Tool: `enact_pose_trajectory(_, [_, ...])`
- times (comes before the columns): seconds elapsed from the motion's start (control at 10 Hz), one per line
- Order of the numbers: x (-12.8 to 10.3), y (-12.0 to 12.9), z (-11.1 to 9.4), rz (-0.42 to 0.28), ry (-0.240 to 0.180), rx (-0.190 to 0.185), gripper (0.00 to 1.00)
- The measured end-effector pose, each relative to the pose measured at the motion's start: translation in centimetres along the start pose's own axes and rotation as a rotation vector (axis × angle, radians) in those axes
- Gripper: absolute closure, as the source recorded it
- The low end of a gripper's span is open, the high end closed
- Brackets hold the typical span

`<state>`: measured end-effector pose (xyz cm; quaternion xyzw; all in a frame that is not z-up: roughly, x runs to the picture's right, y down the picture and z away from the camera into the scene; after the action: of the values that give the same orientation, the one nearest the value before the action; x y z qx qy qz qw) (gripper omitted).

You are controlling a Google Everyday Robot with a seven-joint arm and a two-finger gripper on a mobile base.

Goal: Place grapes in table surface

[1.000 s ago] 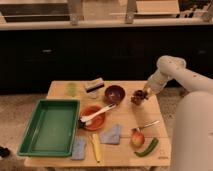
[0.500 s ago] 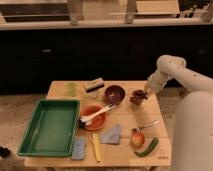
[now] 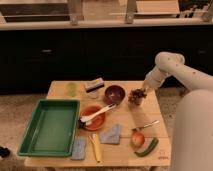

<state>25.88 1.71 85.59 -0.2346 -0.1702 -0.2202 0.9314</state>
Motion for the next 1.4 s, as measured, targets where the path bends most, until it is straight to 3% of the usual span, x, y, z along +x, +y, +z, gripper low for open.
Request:
enact_pose_trajectory(0.7, [0.7, -1.4, -3.4, 0.011, 0.02, 0.072, 1.0])
enact_pose_trajectory(1.4, [-0.4, -3.8, -6.8, -0.019, 0.02, 0.143, 1.0])
